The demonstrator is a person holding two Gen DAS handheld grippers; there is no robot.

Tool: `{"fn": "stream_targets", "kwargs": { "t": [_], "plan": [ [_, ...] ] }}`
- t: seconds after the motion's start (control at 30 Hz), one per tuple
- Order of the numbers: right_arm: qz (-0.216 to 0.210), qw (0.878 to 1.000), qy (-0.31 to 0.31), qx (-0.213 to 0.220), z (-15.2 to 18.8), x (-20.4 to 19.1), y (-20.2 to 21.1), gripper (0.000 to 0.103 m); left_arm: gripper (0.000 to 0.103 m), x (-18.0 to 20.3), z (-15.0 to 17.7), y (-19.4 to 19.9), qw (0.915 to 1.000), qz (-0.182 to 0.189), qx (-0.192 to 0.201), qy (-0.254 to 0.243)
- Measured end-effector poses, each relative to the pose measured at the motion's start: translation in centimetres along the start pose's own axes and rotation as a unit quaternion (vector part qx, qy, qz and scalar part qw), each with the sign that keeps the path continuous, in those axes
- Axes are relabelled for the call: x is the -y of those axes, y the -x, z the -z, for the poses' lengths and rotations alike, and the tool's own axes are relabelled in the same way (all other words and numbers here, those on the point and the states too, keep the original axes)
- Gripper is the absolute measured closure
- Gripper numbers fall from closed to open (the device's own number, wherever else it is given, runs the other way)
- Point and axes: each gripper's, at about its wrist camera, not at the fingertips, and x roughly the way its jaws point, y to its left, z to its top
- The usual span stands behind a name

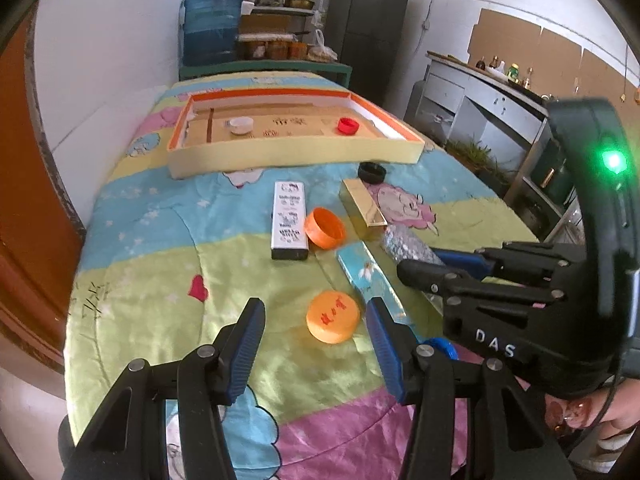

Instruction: Organize rigid objects

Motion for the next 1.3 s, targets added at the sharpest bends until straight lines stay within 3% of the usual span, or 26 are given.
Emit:
{"fn": "stream_targets", "kwargs": {
  "t": [0.3,0.43,0.87,1.3],
  "plan": [
    [-0.006,1.000,-0.005,0.001,0.1,0.2,0.0,0.083,0.053,0.1,0.1,-1.3,0.9999,-0.009,-0.004,-0.004],
    [-0.008,1.000,-0.006,0.002,0.1,0.3,0.0,0.083,0.072,0.0,0.1,-1.3,0.9999,-0.015,0.000,-0.006],
    [-0.016,1.000,-0.018,0.017,-0.1,1.0,1.3,0.083,0.073,-1.4,-0.5,0.1,0.9992,-0.003,0.019,0.035],
    [-0.009,0.999,-0.025,0.038,-2.0,2.2,2.6,0.083,0.073,-1.5,-3.5,1.1,0.9986,-0.008,0.043,0.030]
  ]
}}
